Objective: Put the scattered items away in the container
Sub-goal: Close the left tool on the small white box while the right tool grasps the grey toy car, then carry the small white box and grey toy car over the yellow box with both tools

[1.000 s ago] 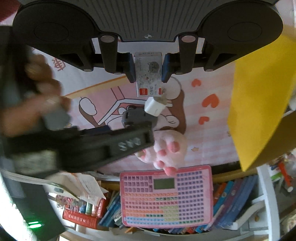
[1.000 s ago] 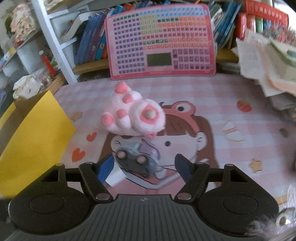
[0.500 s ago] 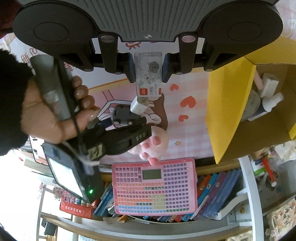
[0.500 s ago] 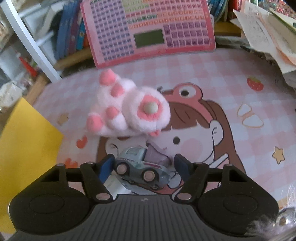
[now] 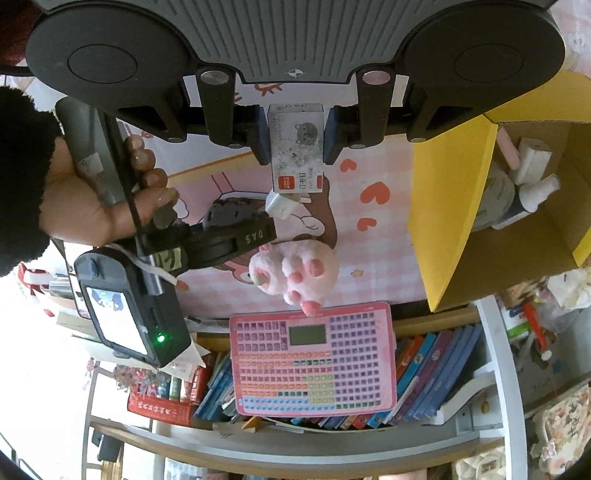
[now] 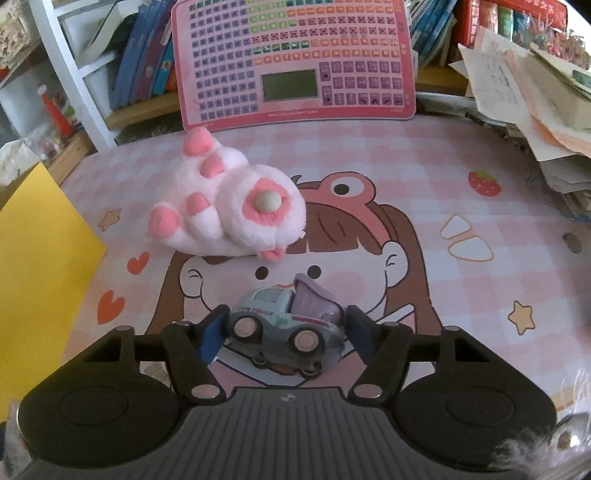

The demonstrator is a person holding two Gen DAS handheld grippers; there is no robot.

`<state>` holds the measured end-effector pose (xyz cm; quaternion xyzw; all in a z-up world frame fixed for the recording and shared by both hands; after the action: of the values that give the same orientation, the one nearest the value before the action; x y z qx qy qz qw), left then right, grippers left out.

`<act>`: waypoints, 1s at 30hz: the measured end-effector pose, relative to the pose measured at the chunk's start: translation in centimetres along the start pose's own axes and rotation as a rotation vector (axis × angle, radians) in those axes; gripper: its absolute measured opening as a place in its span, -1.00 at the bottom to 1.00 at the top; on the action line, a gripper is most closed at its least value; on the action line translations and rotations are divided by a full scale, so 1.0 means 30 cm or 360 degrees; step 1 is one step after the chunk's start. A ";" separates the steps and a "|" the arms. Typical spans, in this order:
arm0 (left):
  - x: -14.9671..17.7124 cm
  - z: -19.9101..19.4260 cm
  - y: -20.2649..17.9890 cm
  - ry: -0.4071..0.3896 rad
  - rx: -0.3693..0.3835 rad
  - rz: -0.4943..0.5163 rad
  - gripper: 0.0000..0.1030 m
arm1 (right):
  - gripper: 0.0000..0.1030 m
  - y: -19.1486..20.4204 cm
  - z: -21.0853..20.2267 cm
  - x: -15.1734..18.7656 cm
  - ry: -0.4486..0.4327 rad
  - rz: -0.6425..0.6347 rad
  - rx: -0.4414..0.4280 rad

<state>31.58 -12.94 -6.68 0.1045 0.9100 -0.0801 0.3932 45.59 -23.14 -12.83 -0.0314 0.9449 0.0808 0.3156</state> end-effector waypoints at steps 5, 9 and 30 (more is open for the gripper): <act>-0.006 -0.028 0.013 -0.0018 -0.0011 -0.0011 -0.45 | 0.23 -0.006 -0.020 0.013 -0.0009 -0.0043 0.0004; 0.002 -0.045 0.017 -0.0015 -0.0001 -0.0016 -0.45 | 0.23 -0.013 -0.060 0.037 -0.0021 -0.0059 0.0001; 0.098 -0.213 0.025 -0.0082 0.0249 0.0043 -0.45 | 0.24 0.026 -0.442 0.314 -0.0089 0.0065 0.0079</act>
<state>25.33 -10.39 -4.55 0.1450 0.8890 -0.1483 0.4081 30.13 -24.75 -7.95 -0.0019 0.9378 0.0647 0.3410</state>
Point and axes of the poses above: each gripper's, at about its wrist camera, not at the fingertips, and z roughly the way its jaws point, y to its left, x to its underside, the point moved 8 cm from there along z, roughly the way its jaws point, and after that the axes turned 5 degrees about x, right-handed, at the moved point
